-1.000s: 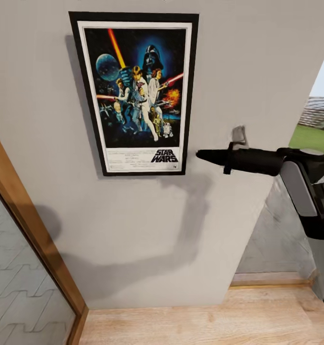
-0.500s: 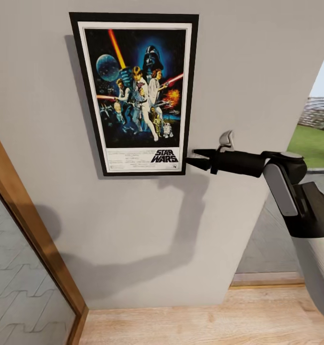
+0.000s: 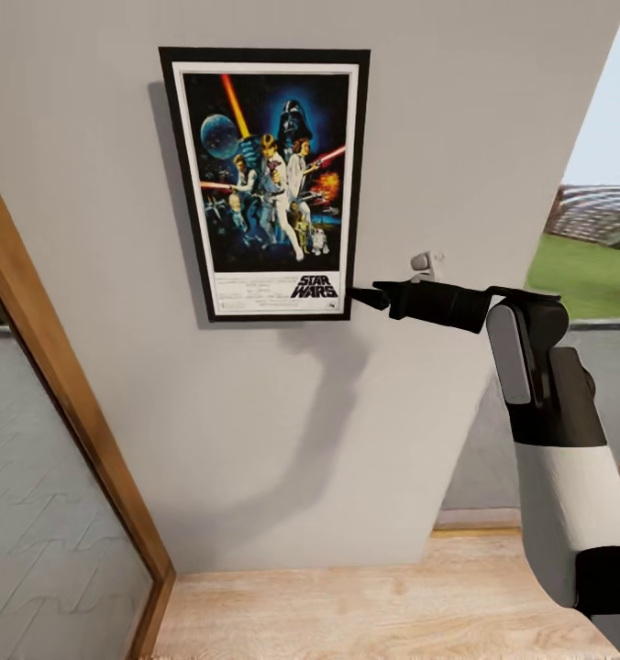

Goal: Pick up the poster from the kitchen countertop and hang it on one of the wall nails in the kitchen.

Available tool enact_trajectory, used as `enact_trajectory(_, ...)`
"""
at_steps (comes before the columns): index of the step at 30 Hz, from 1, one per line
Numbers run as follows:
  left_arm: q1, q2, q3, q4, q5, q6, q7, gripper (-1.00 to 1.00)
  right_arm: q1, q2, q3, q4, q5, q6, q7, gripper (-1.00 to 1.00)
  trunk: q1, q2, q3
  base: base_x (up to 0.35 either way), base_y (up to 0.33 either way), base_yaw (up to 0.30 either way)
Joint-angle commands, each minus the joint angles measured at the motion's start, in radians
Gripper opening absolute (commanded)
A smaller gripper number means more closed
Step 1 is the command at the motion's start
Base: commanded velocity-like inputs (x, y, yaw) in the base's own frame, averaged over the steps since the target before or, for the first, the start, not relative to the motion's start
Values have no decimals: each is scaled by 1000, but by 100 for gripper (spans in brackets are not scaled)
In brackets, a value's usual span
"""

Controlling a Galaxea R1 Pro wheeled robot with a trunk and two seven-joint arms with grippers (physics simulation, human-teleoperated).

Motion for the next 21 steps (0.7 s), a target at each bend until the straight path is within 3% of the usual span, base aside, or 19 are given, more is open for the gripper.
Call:
enact_trajectory(1, 0, 0, 0, -1, 0, -1, -1, 100, -1, 0, 1, 0, -1, 5, 1, 100, 0, -2, -2, -164, 0, 0)
enact_trajectory(9, 0, 0, 0, -1, 0, -1, -1, 100, 2, -1, 1, 0, -1, 5, 3, 100, 0, -2, -2, -119, 0, 0)
enact_trajectory(13, 0, 0, 1, -1, -1, -1, -1, 100, 8, -1, 1, -4, -5, 3, 41, 100, 0, -2, -2, -169, 0, 0)
enact_trajectory(15, 0, 0, 1, -1, 1, -1, -2, 100, 66, -2, 0, -10, -6, -5, 203, 100, 0, -2, -2, -50, 0, 0)
enact_trajectory(18, 0, 0, 1, -1, 1, -1, -6, 100, 141, -3, -1, -11, -4, -32, 324, 100, 0, -2, -2, -25, 0, 0)
enact_trajectory(19, 0, 0, 2, -1, 1, -1, -10, 100, 202, -4, -5, -11, -4, -69, 387, 100, 0, -2, -2, -13, 0, 0)
enact_trajectory(21, 0, 0, 2, -1, 1, -1, -14, 100, 272, -5, -16, -11, -3, -121, 431, 100, 0, -2, -2, -9, 0, 0)
